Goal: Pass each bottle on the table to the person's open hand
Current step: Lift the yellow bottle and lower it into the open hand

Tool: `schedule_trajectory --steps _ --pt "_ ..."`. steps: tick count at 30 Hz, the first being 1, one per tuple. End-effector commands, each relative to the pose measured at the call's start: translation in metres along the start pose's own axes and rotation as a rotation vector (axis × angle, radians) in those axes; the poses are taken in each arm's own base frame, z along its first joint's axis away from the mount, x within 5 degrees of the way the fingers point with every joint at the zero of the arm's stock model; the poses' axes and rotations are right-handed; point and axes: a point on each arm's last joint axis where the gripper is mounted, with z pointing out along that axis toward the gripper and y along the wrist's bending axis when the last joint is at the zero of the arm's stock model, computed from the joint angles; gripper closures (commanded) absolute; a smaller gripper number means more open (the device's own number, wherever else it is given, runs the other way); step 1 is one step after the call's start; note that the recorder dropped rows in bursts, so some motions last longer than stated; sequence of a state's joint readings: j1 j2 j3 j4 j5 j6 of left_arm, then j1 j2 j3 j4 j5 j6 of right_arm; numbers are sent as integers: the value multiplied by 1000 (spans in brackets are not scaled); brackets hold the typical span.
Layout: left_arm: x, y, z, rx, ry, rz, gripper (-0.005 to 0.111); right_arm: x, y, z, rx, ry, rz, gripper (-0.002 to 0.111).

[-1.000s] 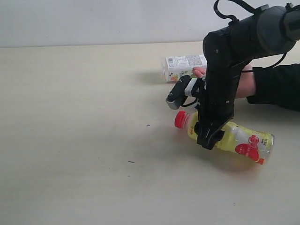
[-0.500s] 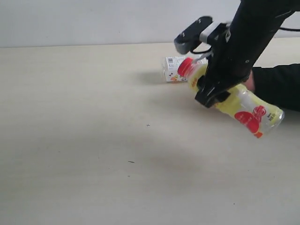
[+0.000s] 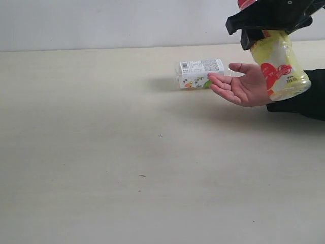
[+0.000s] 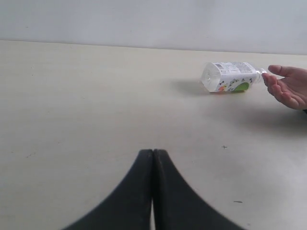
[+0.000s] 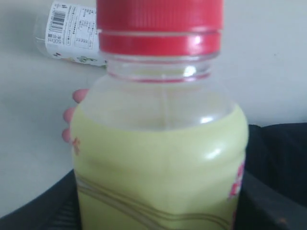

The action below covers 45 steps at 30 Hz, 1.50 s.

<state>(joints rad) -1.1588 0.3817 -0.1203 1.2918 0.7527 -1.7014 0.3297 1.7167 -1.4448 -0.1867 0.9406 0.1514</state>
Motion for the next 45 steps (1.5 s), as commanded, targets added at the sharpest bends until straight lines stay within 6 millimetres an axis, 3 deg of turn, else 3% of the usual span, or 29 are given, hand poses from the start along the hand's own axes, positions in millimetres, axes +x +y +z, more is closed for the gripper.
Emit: schedule_trajectory --steps 1,11,18,23,31,36,45 --pt "0 1 0 -1 -6 -1 107 -12 3 26 -10 47 22 108" --pt "0 1 0 -1 -6 -1 107 -10 9 84 27 155 7 108" --pt "0 1 0 -1 -6 -1 107 -11 12 103 27 131 38 108" --pt "0 1 0 -1 -6 -1 107 -12 7 106 83 120 43 105" --pt "0 1 0 -1 -6 -1 107 -17 8 106 69 61 39 47" --pt "0 1 0 -1 -6 -1 107 -18 8 107 66 52 39 32" --pt "0 1 0 -1 -6 -1 107 -19 8 104 76 47 28 21"
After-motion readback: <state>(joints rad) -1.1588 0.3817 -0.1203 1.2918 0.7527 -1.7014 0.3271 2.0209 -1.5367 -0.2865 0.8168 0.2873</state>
